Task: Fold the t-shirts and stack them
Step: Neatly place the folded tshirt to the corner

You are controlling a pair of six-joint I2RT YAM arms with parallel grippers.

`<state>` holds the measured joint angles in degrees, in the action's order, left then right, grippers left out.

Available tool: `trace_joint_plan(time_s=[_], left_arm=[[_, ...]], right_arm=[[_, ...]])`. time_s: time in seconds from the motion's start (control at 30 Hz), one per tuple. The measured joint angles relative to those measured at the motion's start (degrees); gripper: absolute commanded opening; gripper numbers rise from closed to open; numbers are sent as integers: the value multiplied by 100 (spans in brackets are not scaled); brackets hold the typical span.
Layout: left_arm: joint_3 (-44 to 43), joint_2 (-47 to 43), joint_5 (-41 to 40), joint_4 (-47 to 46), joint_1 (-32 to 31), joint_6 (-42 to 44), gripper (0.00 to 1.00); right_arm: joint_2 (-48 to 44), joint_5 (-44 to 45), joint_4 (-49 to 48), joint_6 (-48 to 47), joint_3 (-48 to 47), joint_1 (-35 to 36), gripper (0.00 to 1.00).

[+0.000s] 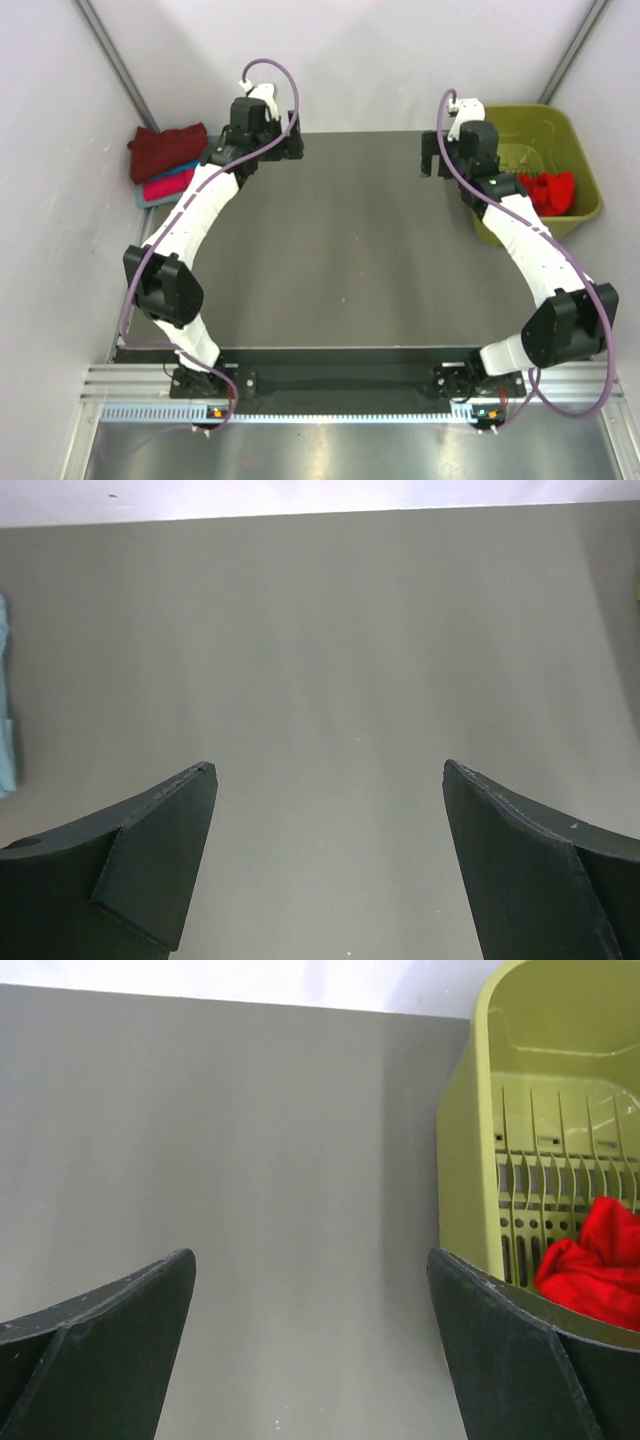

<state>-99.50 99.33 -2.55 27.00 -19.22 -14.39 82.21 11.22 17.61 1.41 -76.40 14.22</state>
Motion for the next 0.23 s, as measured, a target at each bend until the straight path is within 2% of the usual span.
trace_joint_plan(time_s=[0.23], left_arm=[[9, 0, 63, -2, 0, -48, 99]], right_arm=[[-144, -39, 11, -33, 24, 0, 100]])
